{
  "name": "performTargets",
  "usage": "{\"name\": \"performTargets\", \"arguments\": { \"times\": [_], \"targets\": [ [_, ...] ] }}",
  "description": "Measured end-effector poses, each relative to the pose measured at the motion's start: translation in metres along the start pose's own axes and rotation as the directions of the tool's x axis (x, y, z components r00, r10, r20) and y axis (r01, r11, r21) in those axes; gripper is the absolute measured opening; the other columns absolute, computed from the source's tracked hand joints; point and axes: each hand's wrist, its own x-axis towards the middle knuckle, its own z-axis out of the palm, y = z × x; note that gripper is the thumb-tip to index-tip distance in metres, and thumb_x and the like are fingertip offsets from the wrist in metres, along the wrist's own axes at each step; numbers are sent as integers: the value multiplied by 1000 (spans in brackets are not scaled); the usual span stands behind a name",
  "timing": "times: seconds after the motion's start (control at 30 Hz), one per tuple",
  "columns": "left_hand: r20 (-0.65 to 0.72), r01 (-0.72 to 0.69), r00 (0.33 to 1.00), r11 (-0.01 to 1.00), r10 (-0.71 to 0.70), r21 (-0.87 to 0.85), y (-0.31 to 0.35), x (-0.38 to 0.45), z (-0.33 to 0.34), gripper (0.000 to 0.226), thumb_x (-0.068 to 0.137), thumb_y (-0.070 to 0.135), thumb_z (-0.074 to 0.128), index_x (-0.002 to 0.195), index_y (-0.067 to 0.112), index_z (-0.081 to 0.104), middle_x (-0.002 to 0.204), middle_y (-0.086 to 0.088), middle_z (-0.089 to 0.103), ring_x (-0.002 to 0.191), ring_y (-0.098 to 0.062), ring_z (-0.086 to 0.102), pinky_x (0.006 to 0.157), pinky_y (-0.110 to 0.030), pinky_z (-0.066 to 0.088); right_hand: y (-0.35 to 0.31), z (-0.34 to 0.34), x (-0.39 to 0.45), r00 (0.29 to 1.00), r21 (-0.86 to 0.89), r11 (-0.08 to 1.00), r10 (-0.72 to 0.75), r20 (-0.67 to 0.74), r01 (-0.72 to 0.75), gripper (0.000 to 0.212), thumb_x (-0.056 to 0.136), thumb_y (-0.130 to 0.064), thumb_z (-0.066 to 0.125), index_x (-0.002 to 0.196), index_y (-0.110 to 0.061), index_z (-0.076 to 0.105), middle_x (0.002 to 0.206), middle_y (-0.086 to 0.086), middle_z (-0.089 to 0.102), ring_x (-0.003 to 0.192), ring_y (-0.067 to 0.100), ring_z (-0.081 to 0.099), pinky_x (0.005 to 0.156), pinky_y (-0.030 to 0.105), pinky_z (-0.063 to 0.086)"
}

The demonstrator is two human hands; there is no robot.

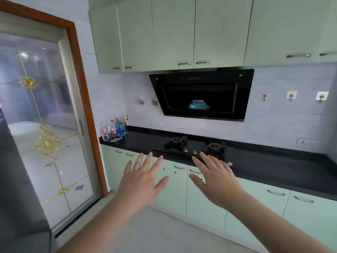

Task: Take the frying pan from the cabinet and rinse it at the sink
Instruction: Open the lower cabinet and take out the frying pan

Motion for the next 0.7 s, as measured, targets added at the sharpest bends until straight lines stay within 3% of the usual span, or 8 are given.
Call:
{"name": "performTargets", "arguments": {
  "times": [0.17,0.47,0.57,0.7],
  "targets": [
    [-3,1,1000,1000,-1,28,32,38,22,73,86,72,1,151,41,-15,161,5,-16,148,-21,-17,119,-48,-4,49,11,16,999,-28,999,-17,-37,16,70,90,-65,6,153,-35,3,163,-3,4,149,20,5,120,41,5],
    [25,32,999,997,-34,70,83,104,32,71,88,71,1,152,41,-8,162,7,-12,148,-19,-15,120,-49,-3,115,23,67,997,-8,998,-56,-46,55,74,87,-67,1,153,-34,6,162,-3,8,149,19,8,120,40,6],
    [25,81,996,993,-84,86,82,114,34,73,87,71,1,153,40,-6,162,6,-8,149,-19,-12,119,-46,-4,117,33,85,996,6,997,-72,-47,72,82,81,-68,-9,153,-33,10,162,-2,13,148,20,13,119,41,10],
    [55,170,983,982,-175,83,70,121,38,73,89,72,4,153,39,-4,163,5,-3,150,-21,-5,118,-47,-1,103,42,109,996,48,995,-83,-38,85,61,97,-57,9,153,-32,13,161,-2,18,147,20,15,119,42,7]
  ]
}}
